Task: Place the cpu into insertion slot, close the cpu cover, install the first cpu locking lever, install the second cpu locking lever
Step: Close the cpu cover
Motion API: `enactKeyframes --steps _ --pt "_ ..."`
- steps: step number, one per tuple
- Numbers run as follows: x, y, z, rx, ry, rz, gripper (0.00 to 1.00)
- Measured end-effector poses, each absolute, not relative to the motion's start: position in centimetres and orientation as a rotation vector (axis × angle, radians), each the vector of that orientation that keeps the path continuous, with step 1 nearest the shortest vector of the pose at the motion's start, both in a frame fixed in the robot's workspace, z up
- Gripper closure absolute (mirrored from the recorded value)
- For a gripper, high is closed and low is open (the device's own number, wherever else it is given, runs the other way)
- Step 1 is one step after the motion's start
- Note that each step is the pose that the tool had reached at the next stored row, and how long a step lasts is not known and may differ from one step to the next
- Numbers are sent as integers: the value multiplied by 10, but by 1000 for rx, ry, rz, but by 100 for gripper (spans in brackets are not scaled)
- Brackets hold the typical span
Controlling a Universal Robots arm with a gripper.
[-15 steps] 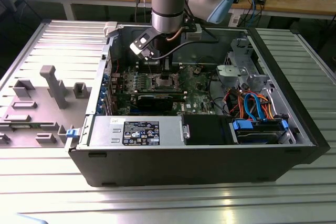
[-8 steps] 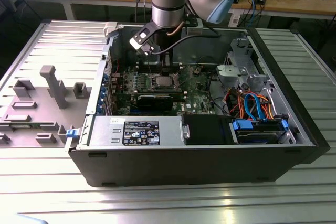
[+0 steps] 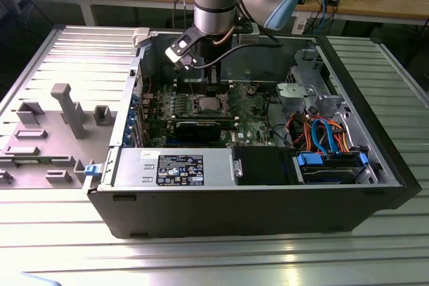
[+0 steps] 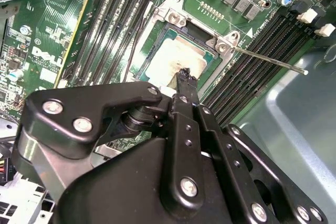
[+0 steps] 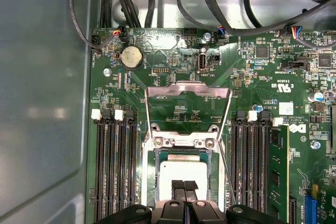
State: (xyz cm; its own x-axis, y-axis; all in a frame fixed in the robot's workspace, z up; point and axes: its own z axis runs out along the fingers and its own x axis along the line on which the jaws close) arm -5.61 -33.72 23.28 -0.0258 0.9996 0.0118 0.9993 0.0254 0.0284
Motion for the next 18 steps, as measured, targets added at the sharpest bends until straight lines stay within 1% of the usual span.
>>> enactKeyframes --steps 18 --pt "-56 -337 235 2100 2322 45 89"
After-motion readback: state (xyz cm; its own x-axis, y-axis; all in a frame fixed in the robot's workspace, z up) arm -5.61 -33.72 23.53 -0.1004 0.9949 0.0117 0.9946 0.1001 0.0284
